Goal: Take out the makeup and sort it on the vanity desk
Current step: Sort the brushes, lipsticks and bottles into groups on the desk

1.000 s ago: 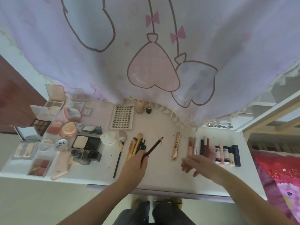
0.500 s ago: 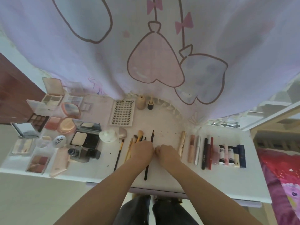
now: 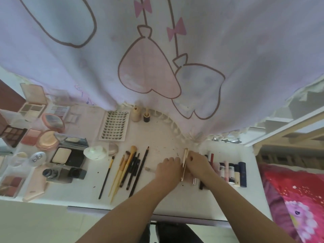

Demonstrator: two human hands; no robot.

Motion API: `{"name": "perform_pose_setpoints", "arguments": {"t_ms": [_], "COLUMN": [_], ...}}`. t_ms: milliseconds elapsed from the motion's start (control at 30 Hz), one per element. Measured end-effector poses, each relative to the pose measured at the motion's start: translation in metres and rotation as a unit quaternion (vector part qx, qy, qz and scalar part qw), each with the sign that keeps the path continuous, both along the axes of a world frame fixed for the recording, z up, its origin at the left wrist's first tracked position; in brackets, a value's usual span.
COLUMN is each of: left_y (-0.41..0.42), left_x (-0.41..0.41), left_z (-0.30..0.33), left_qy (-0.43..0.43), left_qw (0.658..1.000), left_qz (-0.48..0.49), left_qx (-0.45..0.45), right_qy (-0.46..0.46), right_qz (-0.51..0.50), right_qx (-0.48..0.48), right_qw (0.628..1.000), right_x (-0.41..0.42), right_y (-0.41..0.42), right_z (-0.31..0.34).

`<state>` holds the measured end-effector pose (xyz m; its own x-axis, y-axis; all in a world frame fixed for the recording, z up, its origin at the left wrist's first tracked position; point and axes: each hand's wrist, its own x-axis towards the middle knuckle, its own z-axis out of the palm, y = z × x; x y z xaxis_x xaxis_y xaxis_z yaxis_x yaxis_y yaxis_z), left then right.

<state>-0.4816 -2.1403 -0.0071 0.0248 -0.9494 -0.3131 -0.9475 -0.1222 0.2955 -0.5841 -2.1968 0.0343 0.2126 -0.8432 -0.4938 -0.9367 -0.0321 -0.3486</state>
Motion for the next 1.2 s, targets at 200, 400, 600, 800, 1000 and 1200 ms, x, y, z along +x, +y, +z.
{"name": "perform_pose_setpoints", "arguments": {"t_ms": [200,400,600,800,1000,1200], "left_y": [-0.008,-0.007,0.003,0.042,0.063,0.065], "left_x": [-0.011,-0.03,-0.02,0.018,0.067,0.091], "left_z": [-0.013,-0.011,-0.002,0.024,0.054,0.073], "left_qy": [0.023,0.071,0.166,0.191,0.103,0.065], "left_qw": [0.999,0.993,0.971,0.98,0.983,0.986], "left_qz": [0.024,0.09,0.163,0.04,-0.056,-0.054], "left_qx": [0.006,0.034,0.06,-0.038,-0.138,-0.141], "right_qy": [-0.043,-0.021,-0.095,-0.179,-0.28,-0.341], "right_qz": [-0.028,-0.001,-0.023,-0.065,-0.087,-0.004], "right_qx": [0.028,0.06,0.112,0.147,0.182,0.16], "right_qw": [0.998,0.998,0.989,0.971,0.938,0.926], "right_x": [-0.015,-0.017,-0.018,-0.007,0.004,0.018], "right_y": [0.0,0.0,0.01,0.025,0.035,0.046], "right_z": [-0.003,-0.006,0.003,0.027,0.044,0.059]}}
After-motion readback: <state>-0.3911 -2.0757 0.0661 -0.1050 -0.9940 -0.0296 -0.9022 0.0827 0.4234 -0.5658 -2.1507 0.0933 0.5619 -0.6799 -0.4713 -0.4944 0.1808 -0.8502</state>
